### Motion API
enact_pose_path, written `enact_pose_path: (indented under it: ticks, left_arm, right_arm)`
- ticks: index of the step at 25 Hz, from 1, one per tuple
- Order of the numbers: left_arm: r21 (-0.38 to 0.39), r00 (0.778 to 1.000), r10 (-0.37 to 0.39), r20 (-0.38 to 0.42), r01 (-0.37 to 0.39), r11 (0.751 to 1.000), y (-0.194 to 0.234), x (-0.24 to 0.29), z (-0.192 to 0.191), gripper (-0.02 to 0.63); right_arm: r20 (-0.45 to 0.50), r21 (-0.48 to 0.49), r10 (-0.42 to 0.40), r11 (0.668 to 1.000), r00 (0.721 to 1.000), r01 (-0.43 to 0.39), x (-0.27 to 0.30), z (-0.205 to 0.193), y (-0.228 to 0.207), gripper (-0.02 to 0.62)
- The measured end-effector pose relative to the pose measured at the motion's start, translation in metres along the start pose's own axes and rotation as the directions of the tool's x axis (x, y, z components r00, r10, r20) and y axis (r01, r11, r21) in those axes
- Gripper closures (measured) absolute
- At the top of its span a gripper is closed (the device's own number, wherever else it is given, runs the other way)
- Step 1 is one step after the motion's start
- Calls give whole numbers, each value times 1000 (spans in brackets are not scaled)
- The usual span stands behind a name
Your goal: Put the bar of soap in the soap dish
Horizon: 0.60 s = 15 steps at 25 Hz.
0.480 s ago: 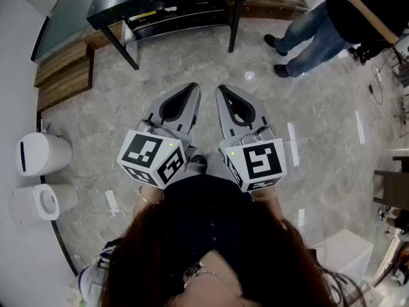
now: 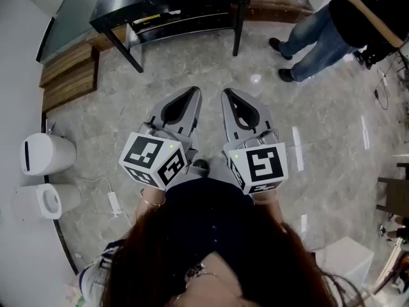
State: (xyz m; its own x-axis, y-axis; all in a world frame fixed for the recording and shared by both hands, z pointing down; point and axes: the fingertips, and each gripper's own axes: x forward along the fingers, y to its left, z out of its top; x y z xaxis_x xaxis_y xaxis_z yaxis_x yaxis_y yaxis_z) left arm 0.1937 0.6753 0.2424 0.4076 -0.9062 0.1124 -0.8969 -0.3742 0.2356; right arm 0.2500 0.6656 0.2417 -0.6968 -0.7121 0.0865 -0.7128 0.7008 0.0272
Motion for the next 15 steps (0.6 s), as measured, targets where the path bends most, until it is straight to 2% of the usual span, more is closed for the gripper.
enact_pose_path:
  ticks: [8, 15]
  left_arm:
    - [-19, 998, 62, -7, -62, 998, 11, 27, -5, 611]
    - [-46, 997, 79, -24, -80, 996, 61, 62, 0, 611]
  right_arm:
    - [6, 68, 58, 996, 998, -59, 19, -13, -28, 586]
    - [14, 91, 99, 991, 995, -100, 74, -14, -43, 586]
